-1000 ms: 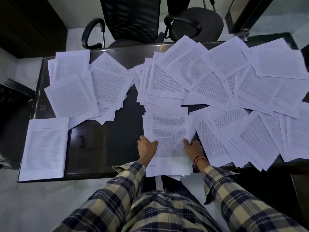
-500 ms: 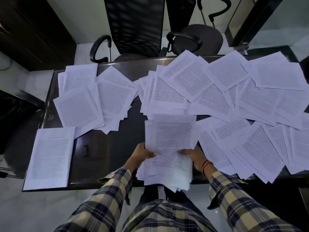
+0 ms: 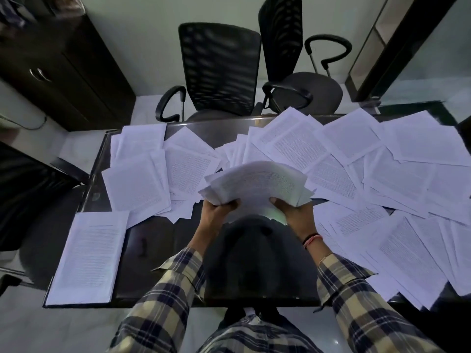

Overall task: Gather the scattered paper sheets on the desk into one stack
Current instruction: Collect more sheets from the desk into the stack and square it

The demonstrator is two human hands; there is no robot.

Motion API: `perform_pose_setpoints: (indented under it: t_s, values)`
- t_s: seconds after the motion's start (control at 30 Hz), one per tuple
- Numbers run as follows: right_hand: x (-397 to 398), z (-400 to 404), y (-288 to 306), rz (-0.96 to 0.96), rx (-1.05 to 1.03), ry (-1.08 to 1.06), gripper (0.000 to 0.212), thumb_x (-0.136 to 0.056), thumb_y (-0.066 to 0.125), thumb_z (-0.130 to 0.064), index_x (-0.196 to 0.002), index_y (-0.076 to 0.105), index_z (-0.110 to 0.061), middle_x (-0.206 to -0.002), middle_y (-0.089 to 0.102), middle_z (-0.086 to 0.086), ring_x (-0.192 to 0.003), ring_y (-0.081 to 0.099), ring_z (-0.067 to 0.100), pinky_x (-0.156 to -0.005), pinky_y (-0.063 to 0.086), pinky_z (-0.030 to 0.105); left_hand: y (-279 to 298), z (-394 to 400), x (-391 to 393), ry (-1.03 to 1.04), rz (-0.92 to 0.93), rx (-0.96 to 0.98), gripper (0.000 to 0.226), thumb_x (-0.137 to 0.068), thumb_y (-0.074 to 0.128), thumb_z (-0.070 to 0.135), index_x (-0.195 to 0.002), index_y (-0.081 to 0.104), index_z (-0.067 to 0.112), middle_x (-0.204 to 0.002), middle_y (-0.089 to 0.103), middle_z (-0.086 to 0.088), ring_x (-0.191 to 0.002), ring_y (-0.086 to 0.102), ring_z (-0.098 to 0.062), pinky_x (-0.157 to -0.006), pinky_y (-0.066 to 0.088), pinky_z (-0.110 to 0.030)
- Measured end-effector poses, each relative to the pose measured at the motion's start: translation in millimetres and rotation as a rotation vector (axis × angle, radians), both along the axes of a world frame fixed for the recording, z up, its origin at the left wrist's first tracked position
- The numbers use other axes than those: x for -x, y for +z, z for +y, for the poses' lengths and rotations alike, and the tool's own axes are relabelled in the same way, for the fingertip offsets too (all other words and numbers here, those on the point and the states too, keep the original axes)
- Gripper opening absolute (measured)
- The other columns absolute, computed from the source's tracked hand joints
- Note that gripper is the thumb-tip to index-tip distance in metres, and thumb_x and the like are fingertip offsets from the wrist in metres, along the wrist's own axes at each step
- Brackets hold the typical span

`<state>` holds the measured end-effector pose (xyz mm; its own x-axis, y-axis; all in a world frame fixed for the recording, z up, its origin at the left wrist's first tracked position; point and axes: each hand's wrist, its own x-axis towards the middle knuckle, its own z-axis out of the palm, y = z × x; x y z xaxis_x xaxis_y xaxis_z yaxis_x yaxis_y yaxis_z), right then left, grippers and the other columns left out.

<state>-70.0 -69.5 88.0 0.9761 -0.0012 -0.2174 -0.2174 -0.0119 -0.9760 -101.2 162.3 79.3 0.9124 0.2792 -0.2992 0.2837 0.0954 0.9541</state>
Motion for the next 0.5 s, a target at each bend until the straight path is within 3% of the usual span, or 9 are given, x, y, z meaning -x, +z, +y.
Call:
perform_pose_setpoints:
  t_s: [0.1,0.23,0.3,0.4,0.43,0.5]
  values:
    - [1.1,3.0,-1.3,0.057,-0.015,-0.022,0.029,-0.08,0.086,-0.01,-0.104,0.073,-0.021,-0.095,0.079,-0.004,-0.094,0.075,0.015,-0.074,0.06,0.024,-0.4,0.3,0.4,0.013,0.018,-0.017,0.051,-0.072,0.091,0.022,-0.117,0.07,0.011,-0.112,0.073,-0.015,-0.107,0.069,-0.035,-0.089,0.058,-0.063]
    - [7.4,6.3,7.2,0.056,-0.061,-0.007,0.023,-0.082,0.086,-0.014,-0.103,0.076,-0.013,-0.094,0.08,0.002,-0.092,0.076,0.019,-0.075,0.062,0.032,5.2,1.2,1.8,0.054,0.02,0.018,0.04,-0.074,0.092,0.025,-0.105,0.075,0.007,-0.107,0.074,-0.019,-0.105,0.071,-0.038,-0.088,0.057,-0.065]
    - [6.5,8.8,13.8,0.037,-0.115,-0.019,0.021,-0.087,0.081,-0.011,-0.103,0.074,-0.001,-0.088,0.078,0.005,-0.083,0.075,0.015,-0.07,0.059,0.027,17.2,0.3,0.1,0.062,0.002,0.052,0.041,-0.072,0.091,0.034,-0.097,0.074,0.006,-0.1,0.074,-0.018,-0.099,0.072,-0.036,-0.088,0.06,-0.058]
    - [-1.7,11.8,18.3,-0.004,-0.03,-0.006,0.028,-0.088,0.078,-0.026,-0.092,0.068,0.0,-0.078,0.066,0.009,-0.07,0.064,0.011,-0.066,0.053,0.03,32.1,-2.2,-4.5,0.036,-0.075,0.047,0.033,-0.078,0.087,0.03,-0.083,0.068,0.004,-0.08,0.066,-0.011,-0.08,0.066,-0.022,-0.072,0.056,-0.036]
    - [-4.0,12.6,19.5,0.001,0.011,0.019,0.029,-0.088,0.078,-0.028,-0.089,0.066,-0.001,-0.076,0.065,0.007,-0.068,0.062,0.01,-0.065,0.053,0.03,33.9,-2.5,-6.7,0.024,-0.095,0.02,0.03,-0.081,0.086,0.022,-0.084,0.067,-0.001,-0.078,0.064,-0.013,-0.077,0.064,-0.021,-0.069,0.054,-0.034]
    - [-5.5,13.0,23.0,-0.02,0.026,0.033,0.019,-0.089,0.077,-0.015,-0.085,0.066,0.001,-0.074,0.068,0.008,-0.067,0.063,0.012,-0.065,0.054,0.028,34.4,-0.9,-10.9,-0.009,-0.113,-0.078,0.032,-0.079,0.087,0.021,-0.09,0.069,-0.004,-0.081,0.065,-0.023,-0.075,0.065,-0.031,-0.067,0.054,-0.041]
